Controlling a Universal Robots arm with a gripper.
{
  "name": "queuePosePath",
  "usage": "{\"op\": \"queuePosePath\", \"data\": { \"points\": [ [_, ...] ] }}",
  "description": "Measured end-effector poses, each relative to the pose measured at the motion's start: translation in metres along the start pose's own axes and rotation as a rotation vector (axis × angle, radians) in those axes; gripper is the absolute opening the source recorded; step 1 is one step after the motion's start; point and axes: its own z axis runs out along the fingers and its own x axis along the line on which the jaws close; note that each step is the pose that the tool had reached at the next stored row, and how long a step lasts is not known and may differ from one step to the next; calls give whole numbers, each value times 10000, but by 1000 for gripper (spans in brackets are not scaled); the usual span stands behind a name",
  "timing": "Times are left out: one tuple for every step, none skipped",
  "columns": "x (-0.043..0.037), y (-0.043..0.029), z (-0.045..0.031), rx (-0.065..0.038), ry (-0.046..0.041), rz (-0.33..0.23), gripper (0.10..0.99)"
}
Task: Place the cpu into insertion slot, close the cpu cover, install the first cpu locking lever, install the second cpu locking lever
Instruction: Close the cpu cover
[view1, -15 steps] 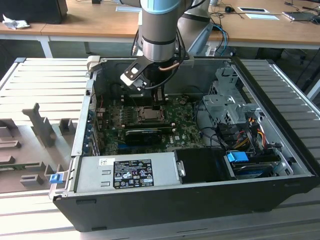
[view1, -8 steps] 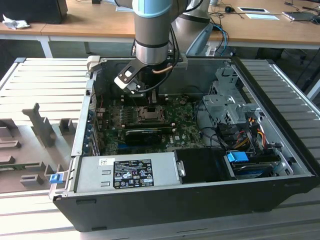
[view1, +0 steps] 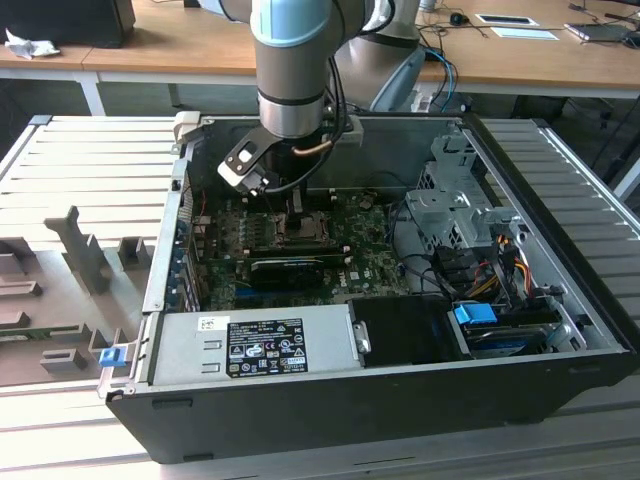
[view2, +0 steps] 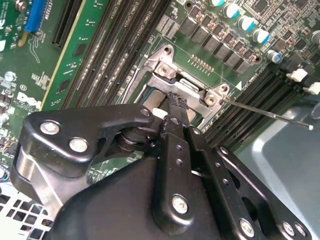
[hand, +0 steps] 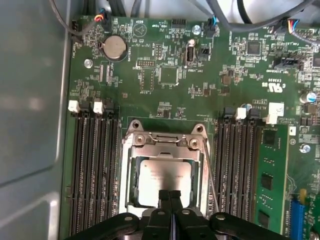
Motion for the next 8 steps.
{"op": "queuePosePath", "data": {
  "points": [
    [0, -1, 12, 0, -1, -3, 106],
    [0, -2, 21, 0, -7, -4, 106],
    [0, -2, 29, 0, -10, -5, 106],
    [0, -3, 35, 0, -10, -6, 106],
    [0, -3, 40, 0, -11, -8, 106],
    [0, -3, 42, 1, -12, -10, 106],
    [1, -3, 35, 1, -13, -12, 106],
    [2, -1, 4, 0, -11, -12, 106]
  ]
}}
